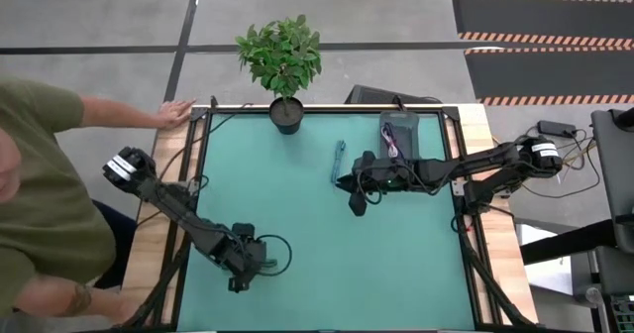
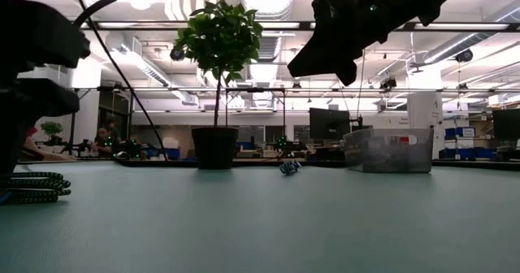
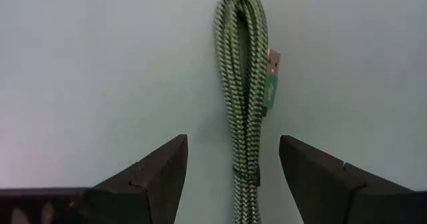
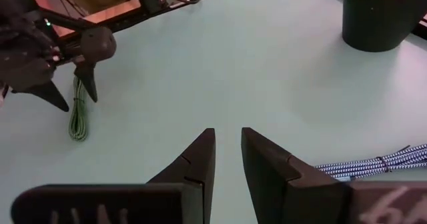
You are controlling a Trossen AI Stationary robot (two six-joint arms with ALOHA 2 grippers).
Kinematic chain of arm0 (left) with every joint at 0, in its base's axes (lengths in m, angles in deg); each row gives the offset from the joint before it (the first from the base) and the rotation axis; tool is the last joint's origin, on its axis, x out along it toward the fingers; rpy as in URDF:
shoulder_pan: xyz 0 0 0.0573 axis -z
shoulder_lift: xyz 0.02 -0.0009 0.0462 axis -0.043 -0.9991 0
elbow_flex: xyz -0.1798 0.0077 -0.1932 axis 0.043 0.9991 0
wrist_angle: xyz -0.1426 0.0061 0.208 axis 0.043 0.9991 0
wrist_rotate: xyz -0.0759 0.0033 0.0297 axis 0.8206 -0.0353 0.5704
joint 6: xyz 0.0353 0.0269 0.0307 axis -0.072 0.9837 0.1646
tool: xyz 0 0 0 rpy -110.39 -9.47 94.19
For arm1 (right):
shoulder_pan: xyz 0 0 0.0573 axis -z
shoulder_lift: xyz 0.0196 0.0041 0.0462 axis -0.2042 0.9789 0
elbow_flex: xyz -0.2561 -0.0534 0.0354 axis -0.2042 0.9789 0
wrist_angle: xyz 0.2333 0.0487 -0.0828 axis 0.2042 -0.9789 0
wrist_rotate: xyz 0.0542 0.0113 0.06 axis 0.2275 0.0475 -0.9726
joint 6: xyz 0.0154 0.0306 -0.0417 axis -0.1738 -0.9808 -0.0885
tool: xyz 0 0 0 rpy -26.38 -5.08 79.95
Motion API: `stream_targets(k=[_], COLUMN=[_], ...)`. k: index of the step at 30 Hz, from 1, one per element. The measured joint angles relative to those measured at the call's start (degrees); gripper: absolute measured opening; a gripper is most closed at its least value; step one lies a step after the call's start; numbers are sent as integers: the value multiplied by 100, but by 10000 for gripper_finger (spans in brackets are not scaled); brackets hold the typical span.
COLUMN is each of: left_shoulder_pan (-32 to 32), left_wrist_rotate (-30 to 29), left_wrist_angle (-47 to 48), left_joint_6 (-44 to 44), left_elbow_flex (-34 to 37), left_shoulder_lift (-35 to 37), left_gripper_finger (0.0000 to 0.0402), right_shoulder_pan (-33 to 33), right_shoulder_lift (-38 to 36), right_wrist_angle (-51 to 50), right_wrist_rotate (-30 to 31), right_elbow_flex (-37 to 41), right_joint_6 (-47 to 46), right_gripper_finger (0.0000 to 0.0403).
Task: Pick and place USB-C Cables
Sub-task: Put the green charger cable into the black bin
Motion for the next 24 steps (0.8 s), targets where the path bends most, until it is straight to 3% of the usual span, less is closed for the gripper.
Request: stream_targets(k=[9,15,20,24], left_shoulder_pan=[51,53,53,55], left_wrist_rotate=[-8,-56,-43,-21], left_wrist_angle=[-12,27,12,8], left_joint_6=[-277,-421,-451,-448], left_elbow_flex=[20,23,43,37], left_shoulder_lift=[-145,-149,-149,-147], left_gripper_finger=[198,120,31,17], right_shoulder_pan=[0,0,0,0], right_shoulder_lift=[2,2,4,4], right_wrist_angle=[-11,-11,-11,-13], right_wrist_rotate=[-3,-4,-5,-7], right_elbow_flex=[0,0,0,0], right_joint_6=[0,0,0,0], right_gripper_finger=[63,59,59,59])
